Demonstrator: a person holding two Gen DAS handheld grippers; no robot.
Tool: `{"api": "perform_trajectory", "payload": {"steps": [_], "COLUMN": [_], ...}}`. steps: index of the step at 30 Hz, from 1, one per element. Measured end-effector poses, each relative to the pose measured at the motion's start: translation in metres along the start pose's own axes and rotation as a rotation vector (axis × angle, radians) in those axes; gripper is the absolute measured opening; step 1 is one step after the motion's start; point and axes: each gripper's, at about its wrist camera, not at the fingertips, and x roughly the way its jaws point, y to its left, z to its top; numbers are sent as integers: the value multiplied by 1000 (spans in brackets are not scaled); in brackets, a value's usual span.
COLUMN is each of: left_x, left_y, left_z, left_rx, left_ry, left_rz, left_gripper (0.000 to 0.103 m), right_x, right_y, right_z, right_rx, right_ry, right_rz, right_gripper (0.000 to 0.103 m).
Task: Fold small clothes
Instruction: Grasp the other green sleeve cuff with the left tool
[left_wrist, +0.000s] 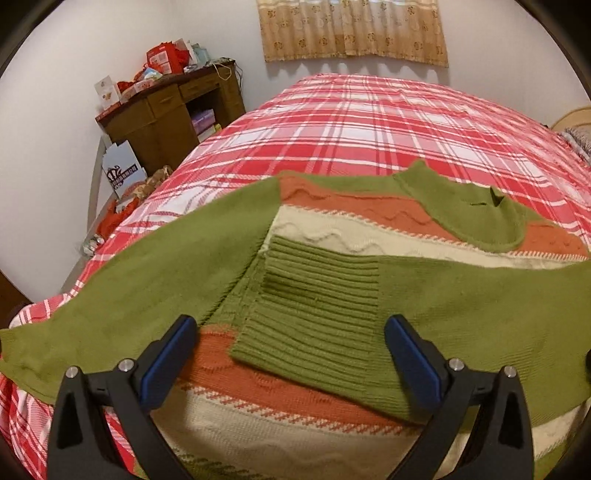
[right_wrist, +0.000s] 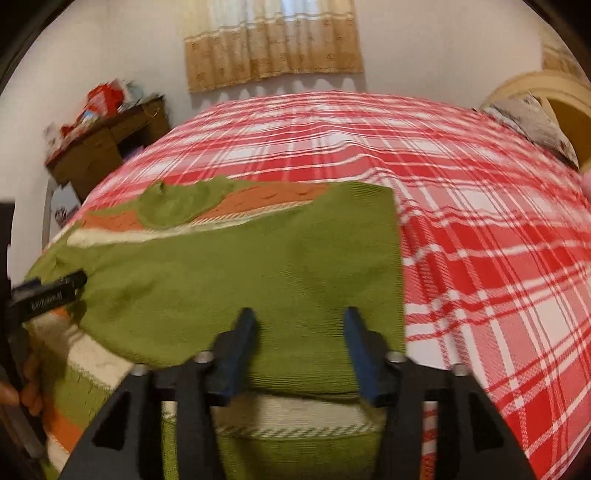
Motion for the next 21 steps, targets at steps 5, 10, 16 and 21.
{"api": "perform_trajectory", "payload": {"steps": [5, 10, 16, 21], "left_x": [-19, -46, -83, -74], "left_y": [15, 83, 212, 295], "left_z": [-6, -16, -43, -64], "left_rx": [-20, -189, -567, -784], "left_ry": [-41, -68, -128, -22], "left_rz": [28, 76, 441, 597], "left_gripper": [103, 103, 103, 103], "right_x": [2, 3, 3, 3], "right_y": [15, 11, 11, 11], "right_z": [2, 2, 2, 2], "right_rx": [-46, -34, -36, -35], "right_ry": [1, -1, -2, -3], "right_rz": [-44, -29, -30, -30], "right_gripper": [64, 65, 65, 65]}}
